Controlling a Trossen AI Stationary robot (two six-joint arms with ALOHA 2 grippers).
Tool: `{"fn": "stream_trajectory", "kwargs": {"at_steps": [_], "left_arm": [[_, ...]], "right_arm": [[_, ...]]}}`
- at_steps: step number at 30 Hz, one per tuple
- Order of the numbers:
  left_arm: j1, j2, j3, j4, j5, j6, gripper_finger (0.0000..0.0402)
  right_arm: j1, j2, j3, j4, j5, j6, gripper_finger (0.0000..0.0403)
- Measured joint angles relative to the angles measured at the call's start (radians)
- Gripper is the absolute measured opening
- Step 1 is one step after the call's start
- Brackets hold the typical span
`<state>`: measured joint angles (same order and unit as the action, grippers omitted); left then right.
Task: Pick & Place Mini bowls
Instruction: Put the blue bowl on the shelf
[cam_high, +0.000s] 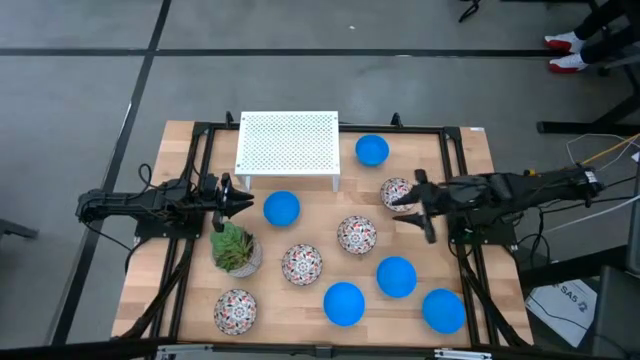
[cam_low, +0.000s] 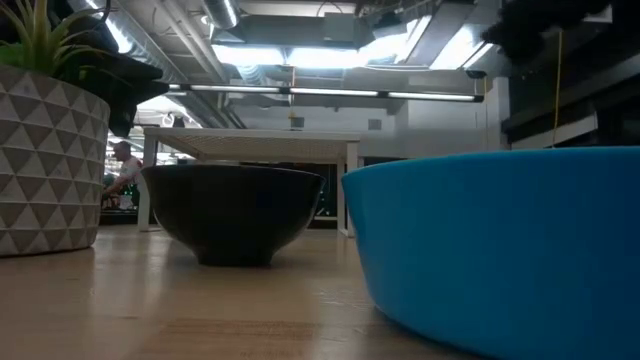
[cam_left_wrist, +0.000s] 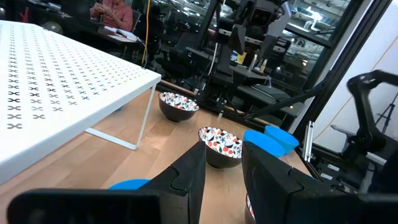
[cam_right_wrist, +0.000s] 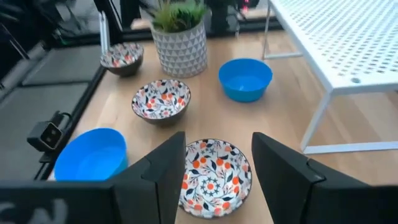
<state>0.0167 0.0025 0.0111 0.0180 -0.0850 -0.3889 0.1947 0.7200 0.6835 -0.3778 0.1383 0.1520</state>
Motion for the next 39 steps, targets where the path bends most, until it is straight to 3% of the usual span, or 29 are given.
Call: {"fn": "stream_trajectory", "kwargs": {"at_steps": [11, 18, 33, 39], "left_arm": [[0.000, 0.000, 0.000, 0.001, 0.000, 0.000, 0.0100], [0.000, 0.000, 0.000, 0.004, -0.001, 0.000, 0.0100], [0.000, 0.000, -0.001, 0.007, 0.000, 0.000, 0.0100], [0.000, 0.000, -0.001, 0.007, 0.000, 0.000, 0.0100]], "right_arm": [[-0.059, 0.434, 0.392, 0.044, -0.003, 0.000, 0.0184], [-0.101, 0.599, 0.566, -0.015, -0.024, 0.000, 0.0184], [-0.127, 0.705, 0.603, -0.039, -0.023, 0.138, 0.0184], [-0.127, 0.720, 0.603, -0.171, 0.212, 0.210, 0.0184]]}}
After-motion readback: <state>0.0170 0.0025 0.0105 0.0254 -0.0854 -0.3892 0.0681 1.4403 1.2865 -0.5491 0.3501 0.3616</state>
